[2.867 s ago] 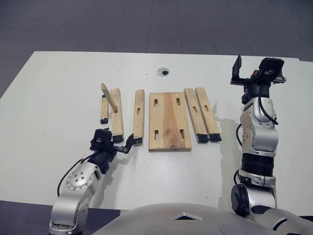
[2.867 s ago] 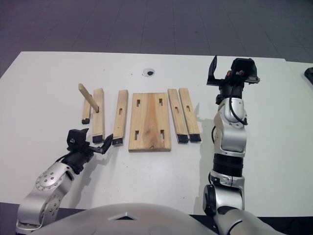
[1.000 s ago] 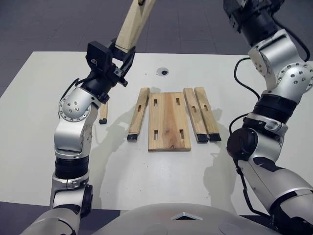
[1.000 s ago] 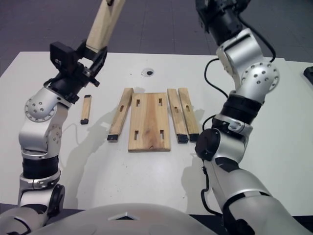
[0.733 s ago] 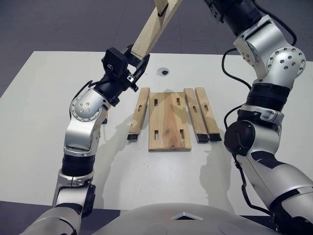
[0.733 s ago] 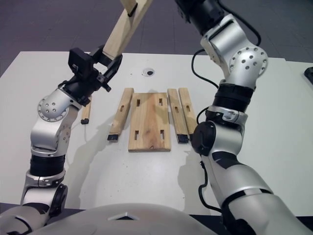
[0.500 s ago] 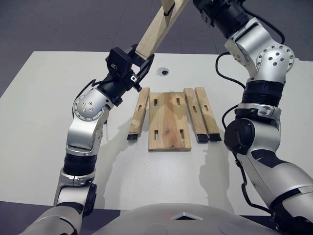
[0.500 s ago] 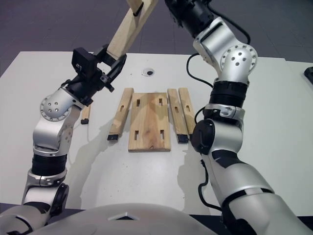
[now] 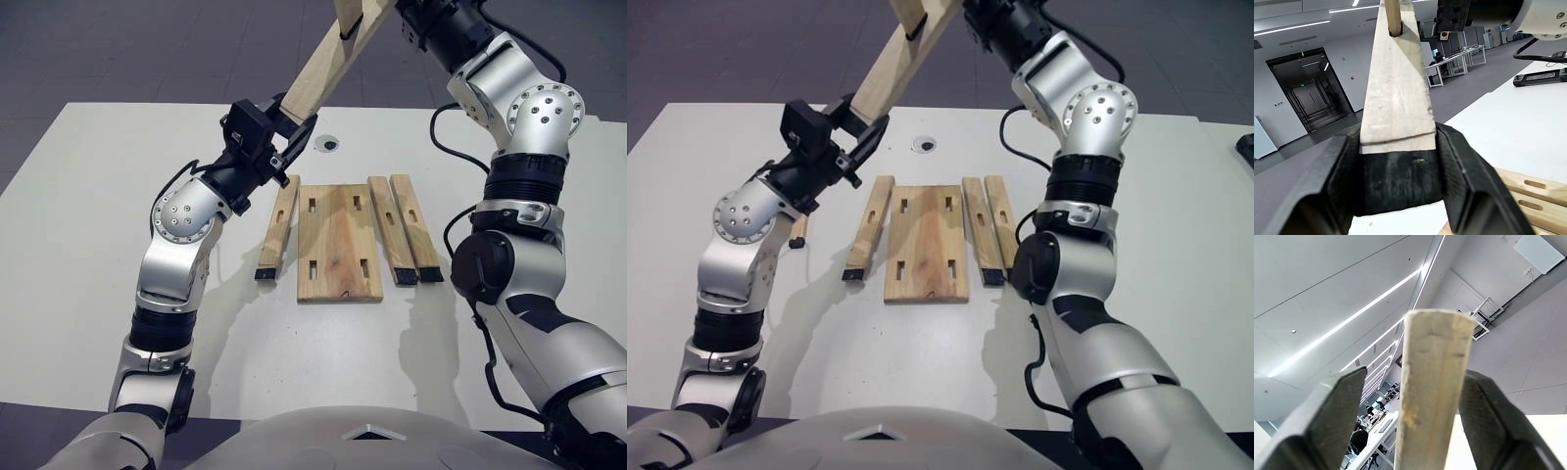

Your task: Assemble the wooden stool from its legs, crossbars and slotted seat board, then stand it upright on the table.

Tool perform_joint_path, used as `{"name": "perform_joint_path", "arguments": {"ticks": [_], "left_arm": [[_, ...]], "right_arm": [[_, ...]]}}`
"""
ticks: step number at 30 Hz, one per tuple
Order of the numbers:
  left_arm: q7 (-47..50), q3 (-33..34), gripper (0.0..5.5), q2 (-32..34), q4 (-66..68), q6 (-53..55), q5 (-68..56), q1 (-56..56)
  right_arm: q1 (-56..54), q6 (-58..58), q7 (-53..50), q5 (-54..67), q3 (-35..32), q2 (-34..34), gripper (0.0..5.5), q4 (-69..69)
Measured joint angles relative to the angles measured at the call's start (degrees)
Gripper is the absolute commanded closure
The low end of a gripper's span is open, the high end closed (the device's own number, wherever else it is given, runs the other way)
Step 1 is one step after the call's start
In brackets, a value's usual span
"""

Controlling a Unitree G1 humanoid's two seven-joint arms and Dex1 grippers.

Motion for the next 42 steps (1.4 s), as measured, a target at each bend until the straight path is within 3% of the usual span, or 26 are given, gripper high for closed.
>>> {"name": "perform_joint_path", "arguments": {"ticks": [11, 19, 24, 25, 35, 42], "left_arm": [[-0.1, -0.2, 3.46, 0.0, 0.0, -1.0, 1.0, 0.1], [0.0, -0.5, 3.46, -0.1, 0.0, -1.5, 1.2, 1.0], [0.1, -1.1, 3.46, -0.2, 0.0, -1.5, 1.6, 1.2], [0.1, -1.4, 3.10, -0.2, 0.0, -1.4, 1.7, 1.3], [0.1, -5.6, 1.64, 0.2, 0.1, 0.9, 5.4, 3.8], [-10.8, -5.3, 0.49, 11.2, -7.5, 3.5, 3.4, 14.4]], "right_arm": [[0.0, 0.1, 0.1, -0.9, 0.0, -0.2, 4.40, 0.1], [0.1, 1.3, 0.3, -0.6, 0.1, -0.1, 4.44, -1.0], [2.8, 1.6, -0.8, -1.3, 1.7, 0.6, 4.45, -8.7], [3.9, 1.0, -0.8, -2.1, 2.8, 0.7, 4.45, -11.3], [13.0, -12.3, -3.8, -19.7, 12.8, 0.1, 4.50, -31.3], [20.8, -17.3, -10.6, -31.5, 13.2, -4.5, 4.50, -42.1]]}}
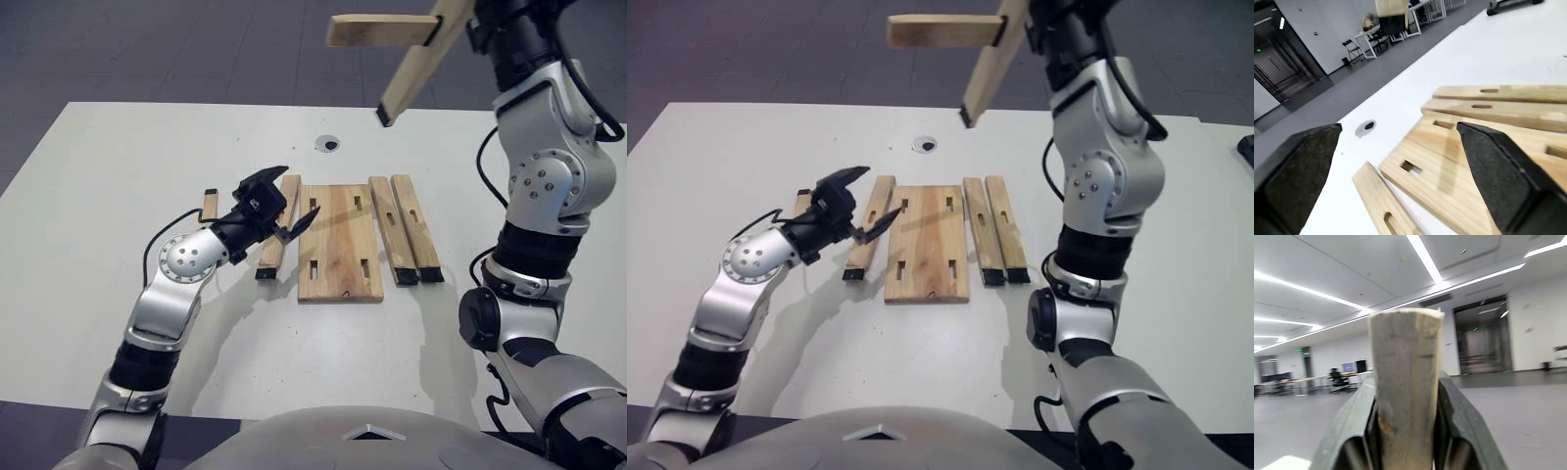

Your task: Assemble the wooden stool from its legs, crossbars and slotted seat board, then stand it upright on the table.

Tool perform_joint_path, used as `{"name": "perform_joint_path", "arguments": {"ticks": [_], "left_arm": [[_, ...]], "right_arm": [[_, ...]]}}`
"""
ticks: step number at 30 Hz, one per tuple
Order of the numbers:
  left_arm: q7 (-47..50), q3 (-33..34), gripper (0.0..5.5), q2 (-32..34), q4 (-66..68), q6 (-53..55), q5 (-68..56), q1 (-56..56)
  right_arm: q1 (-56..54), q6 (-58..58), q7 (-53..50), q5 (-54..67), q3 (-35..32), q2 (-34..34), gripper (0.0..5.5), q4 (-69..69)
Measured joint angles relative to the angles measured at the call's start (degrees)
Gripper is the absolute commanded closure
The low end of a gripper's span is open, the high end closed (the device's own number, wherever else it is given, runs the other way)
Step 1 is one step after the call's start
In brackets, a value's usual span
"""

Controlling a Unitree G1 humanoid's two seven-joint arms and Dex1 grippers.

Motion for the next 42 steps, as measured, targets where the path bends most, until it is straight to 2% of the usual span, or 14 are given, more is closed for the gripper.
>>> {"name": "perform_joint_path", "arguments": {"ticks": [3, 7, 11, 21, 32, 35, 42], "left_arm": [[-6.1, -0.8, 0.10, 5.3, -3.5, -0.5, -0.4, 0.9], [-11.9, -6.1, 0.10, 9.2, -3.7, -3.5, 3.3, 0.5], [-14.4, -10.3, 0.10, 11.2, -3.4, -6.5, 7.8, 0.5], [-8.5, -14.4, 0.10, 5.9, 3.4, -8.4, 16.0, -0.1], [-4.5, -15.9, 0.10, 2.3, 9.9, -11.7, 19.5, -3.6], [-3.3, -15.5, 0.10, 1.8, 10.9, -12.0, 20.0, -4.1], [-8.4, -11.4, 0.10, 3.1, 5.2, -7.0, 13.6, -2.4]], "right_arm": [[2.9, 1.1, -1.6, 0.3, -2.2, -0.5, 4.50, -2.5], [3.9, 2.6, -4.5, 2.2, -5.8, 0.0, 4.50, -2.3], [3.9, 4.5, -6.4, 2.5, -5.8, 0.4, 4.50, -2.1], [4.3, 8.0, -9.2, 8.5, -5.3, 4.7, 4.50, -8.9], [4.3, 7.6, -9.3, 9.1, -3.1, 5.3, 4.50, -9.6], [4.4, 7.2, -9.6, 9.1, -2.9, 5.6, 4.50, -9.7], [6.5, 6.7, -10.0, 9.1, -2.1, 5.9, 4.50, -10.4]]}}
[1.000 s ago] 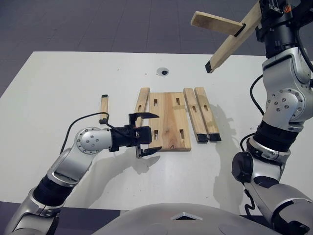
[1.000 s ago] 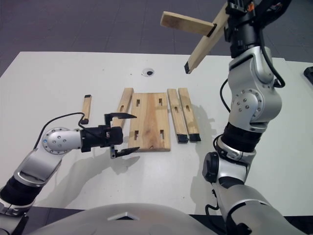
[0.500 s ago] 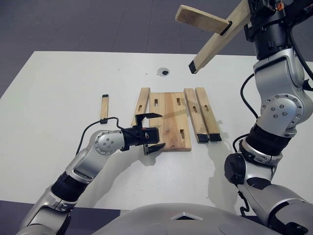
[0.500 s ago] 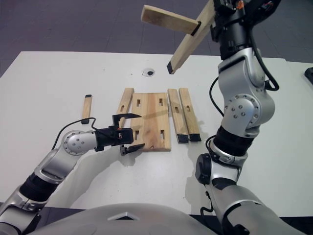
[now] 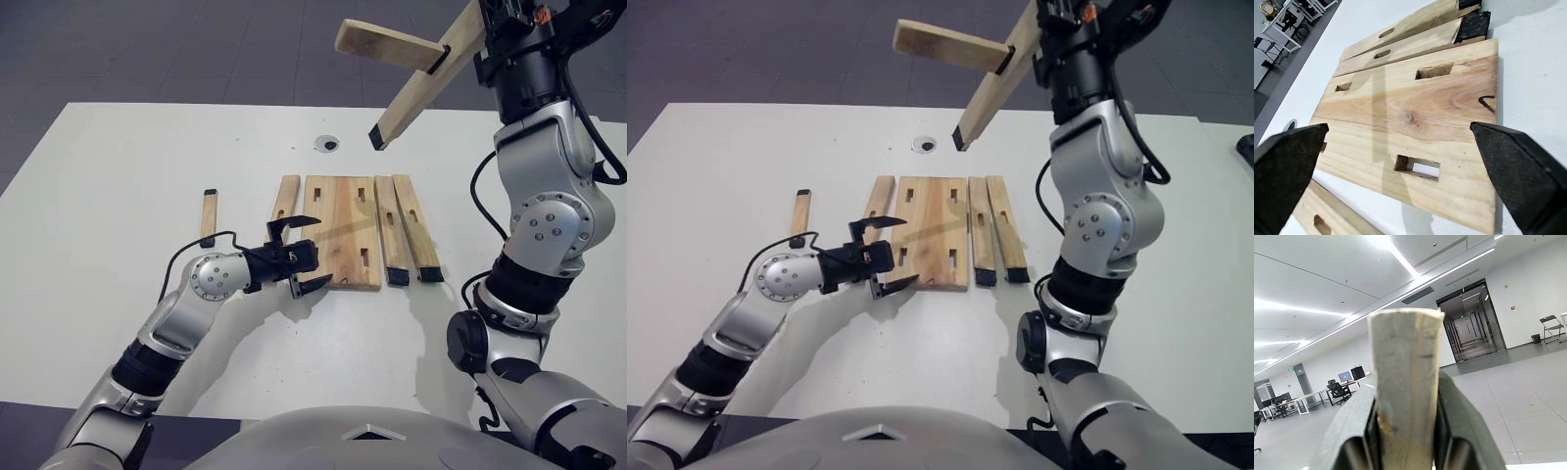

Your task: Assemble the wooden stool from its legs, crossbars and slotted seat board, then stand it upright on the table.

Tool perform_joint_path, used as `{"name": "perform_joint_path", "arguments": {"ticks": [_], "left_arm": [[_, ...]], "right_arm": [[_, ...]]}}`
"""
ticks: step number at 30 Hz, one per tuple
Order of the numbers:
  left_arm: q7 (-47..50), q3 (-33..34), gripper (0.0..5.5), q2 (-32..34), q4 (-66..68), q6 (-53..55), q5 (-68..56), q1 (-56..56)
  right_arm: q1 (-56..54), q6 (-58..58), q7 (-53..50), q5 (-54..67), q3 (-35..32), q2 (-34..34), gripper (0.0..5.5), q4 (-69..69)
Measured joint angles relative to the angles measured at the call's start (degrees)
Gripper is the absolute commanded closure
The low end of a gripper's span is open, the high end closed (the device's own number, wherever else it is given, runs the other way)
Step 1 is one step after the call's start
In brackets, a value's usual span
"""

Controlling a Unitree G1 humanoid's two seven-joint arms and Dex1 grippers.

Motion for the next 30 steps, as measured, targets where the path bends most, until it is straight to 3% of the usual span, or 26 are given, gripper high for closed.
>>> {"name": "perform_joint_path", "arguments": {"ticks": [6, 11, 18, 30], "left_arm": [[-4.0, -0.6, 0.10, 2.5, -2.9, 0.3, -0.7, 1.3], [-2.4, -3.9, 0.10, 2.8, 0.9, -3.5, 5.6, 0.9], [2.9, -6.0, 0.10, -2.7, 9.9, -5.4, 12.3, -4.2], [8.2, -5.7, 0.10, -11.3, 18.3, -5.1, 13.1, -8.8]], "right_arm": [[1.4, -0.2, -0.8, 0.0, 0.1, 0.6, 4.50, -0.7], [1.4, -0.8, -0.8, 0.3, 0.1, 1.1, 4.50, -0.5], [1.4, -1.8, -0.6, 0.4, 0.2, 1.4, 4.50, 0.2], [1.4, -4.5, 0.4, -2.5, 2.4, 1.4, 4.50, 0.8]]}}
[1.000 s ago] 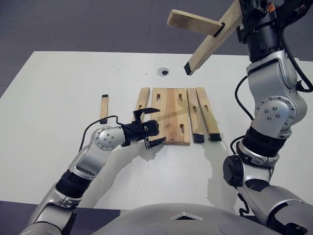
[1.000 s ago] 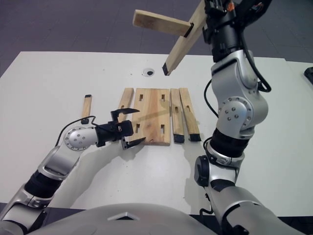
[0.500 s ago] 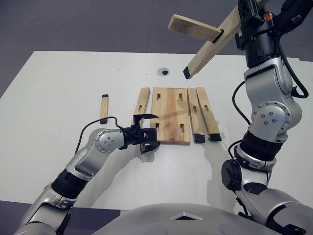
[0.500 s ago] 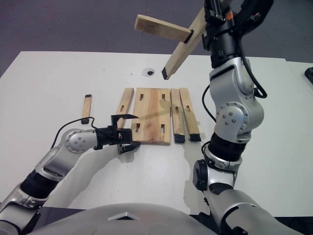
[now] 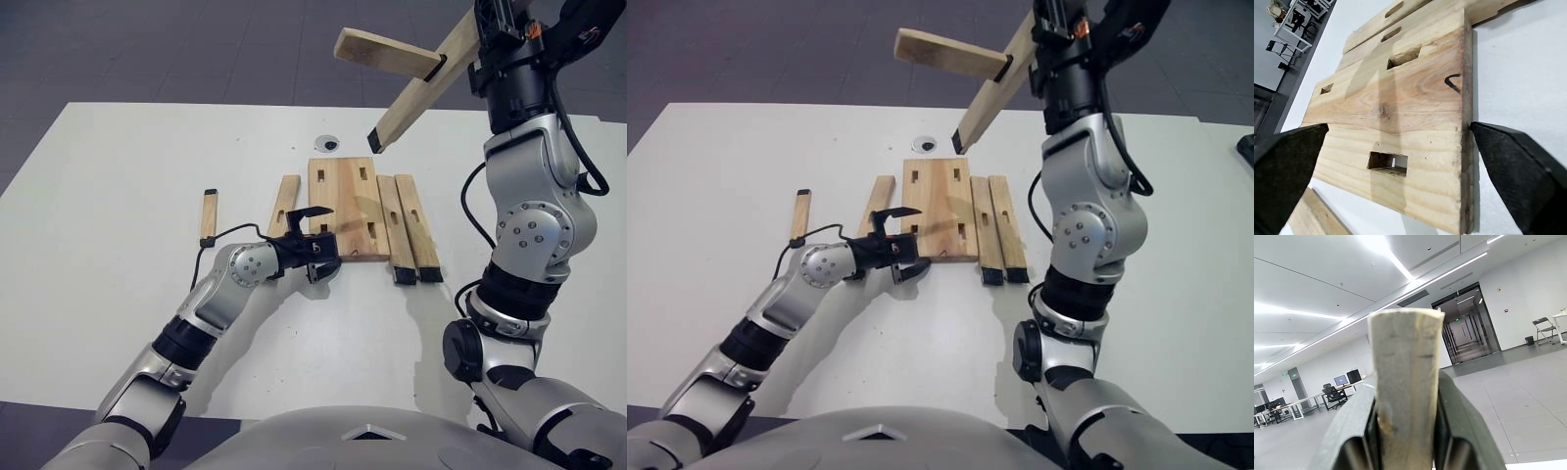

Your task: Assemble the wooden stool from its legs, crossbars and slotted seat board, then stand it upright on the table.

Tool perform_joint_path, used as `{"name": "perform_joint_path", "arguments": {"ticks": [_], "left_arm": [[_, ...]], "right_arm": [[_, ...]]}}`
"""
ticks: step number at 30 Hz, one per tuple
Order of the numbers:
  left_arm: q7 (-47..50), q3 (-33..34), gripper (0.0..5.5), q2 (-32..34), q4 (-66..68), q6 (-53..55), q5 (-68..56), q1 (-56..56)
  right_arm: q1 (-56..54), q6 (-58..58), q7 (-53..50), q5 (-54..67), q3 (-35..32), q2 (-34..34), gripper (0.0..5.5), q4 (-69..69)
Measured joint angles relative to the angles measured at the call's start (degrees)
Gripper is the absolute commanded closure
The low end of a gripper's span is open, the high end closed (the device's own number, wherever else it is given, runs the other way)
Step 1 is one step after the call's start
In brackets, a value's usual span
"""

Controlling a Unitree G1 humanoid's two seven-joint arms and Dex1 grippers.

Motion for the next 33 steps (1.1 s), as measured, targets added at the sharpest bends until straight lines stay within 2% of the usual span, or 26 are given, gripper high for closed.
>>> {"name": "perform_joint_path", "arguments": {"ticks": [5, 10, 14, 18, 19, 21, 27, 33], "left_arm": [[2.0, 1.8, 0.10, -2.7, 0.1, 0.1, -1.3, -0.9], [3.0, 8.5, 0.10, -5.9, -11.7, 4.3, -9.5, -0.9], [7.1, 24.4, 0.10, -8.2, -22.2, 17.9, -21.5, -0.7], [17.0, 38.7, 0.10, -12.5, -22.5, 25.9, -29.7, -1.9], [19.0, 40.3, 0.10, -13.2, -21.8, 26.4, -30.3, -2.7], [23.8, 42.0, 0.10, -16.0, -18.9, 26.4, -31.6, -5.2], [32.7, 41.7, 0.10, -23.4, -11.7, 21.3, -32.4, -9.9], [34.6, 41.5, 0.10, -24.6, -8.4, 17.1, -33.9, -11.6]], "right_arm": [[0.9, -0.2, 0.5, -0.8, 0.2, -0.1, 4.50, -0.1], [6.3, 1.1, 0.2, 0.2, 0.3, 0.1, 4.50, -3.6], [14.3, 3.3, -1.7, 1.5, 0.8, 2.1, 4.50, -8.7], [19.8, 3.6, -2.5, 0.4, 3.0, 3.7, 4.50, -10.6], [20.6, 3.4, -2.3, 0.2, 3.3, 3.8, 4.50, -10.6], [21.5, 1.6, -1.7, -0.9, 3.8, 4.3, 4.50, -9.9], [24.4, -4.2, -0.5, -2.6, 2.9, 6.3, 4.50, -5.3], [25.5, -10.3, 0.6, -3.4, 2.1, 8.2, 4.50, -2.0]]}}
